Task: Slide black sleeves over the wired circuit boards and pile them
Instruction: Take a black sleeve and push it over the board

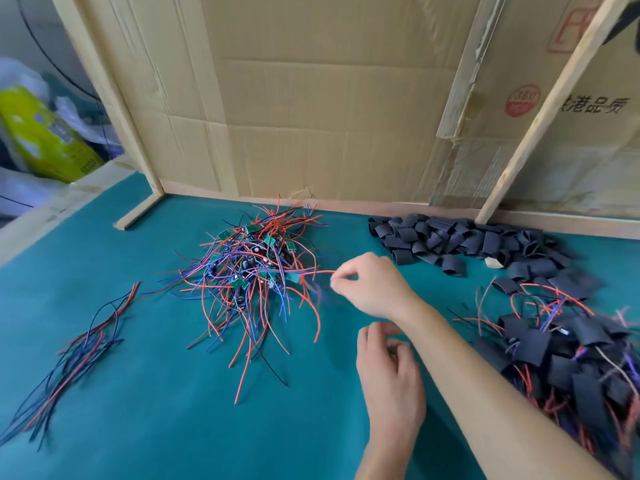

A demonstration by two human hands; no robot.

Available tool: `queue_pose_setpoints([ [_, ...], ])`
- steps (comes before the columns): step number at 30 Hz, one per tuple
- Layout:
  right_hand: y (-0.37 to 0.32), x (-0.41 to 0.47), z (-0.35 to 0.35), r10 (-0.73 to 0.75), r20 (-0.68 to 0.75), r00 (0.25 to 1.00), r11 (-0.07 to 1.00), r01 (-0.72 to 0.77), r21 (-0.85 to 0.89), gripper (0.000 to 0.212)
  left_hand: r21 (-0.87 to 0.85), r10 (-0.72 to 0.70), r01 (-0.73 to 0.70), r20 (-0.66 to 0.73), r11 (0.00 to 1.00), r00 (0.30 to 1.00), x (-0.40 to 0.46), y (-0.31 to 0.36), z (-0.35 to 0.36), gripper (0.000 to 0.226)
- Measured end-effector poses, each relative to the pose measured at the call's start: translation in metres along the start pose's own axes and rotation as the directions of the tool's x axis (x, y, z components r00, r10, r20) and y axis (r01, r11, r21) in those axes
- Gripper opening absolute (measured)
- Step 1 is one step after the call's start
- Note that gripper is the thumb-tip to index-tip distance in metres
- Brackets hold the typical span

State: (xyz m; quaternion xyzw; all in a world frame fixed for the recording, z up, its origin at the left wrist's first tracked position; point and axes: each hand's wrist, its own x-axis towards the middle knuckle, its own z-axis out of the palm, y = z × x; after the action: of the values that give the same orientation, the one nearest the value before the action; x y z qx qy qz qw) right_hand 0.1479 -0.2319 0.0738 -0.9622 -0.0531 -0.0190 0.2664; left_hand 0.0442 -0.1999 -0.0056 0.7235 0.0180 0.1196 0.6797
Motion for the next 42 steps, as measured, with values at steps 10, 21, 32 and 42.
queue_pose_setpoints([
  [10,0.036,-0.129,-0.061,0.113,-0.280,0.953,0.940,-0.012,0.340,0.007,-0.196,-0.117,0.107,-0.040,0.975,0.992,-0.001,0.007,0.001,0.024],
  [21,0.047,-0.180,-0.053,0.057,0.142,0.988,0.984,-0.080,0.158,0.009,-0.197,-0.146,0.146,0.015,0.969,0.989,0.000,0.005,-0.001,0.010],
  [32,0.118,-0.019,-0.097,0.354,-0.199,0.914,0.926,-0.372,-0.061,0.029,-0.184,-0.126,0.131,0.041,0.974,0.991,0.000,0.005,0.001,0.021],
  [42,0.160,0.027,-0.052,0.434,-0.252,0.865,0.842,-0.489,-0.227,0.032,-0.217,-0.167,0.186,0.100,0.958,0.981,-0.001,0.011,-0.003,0.024],
])
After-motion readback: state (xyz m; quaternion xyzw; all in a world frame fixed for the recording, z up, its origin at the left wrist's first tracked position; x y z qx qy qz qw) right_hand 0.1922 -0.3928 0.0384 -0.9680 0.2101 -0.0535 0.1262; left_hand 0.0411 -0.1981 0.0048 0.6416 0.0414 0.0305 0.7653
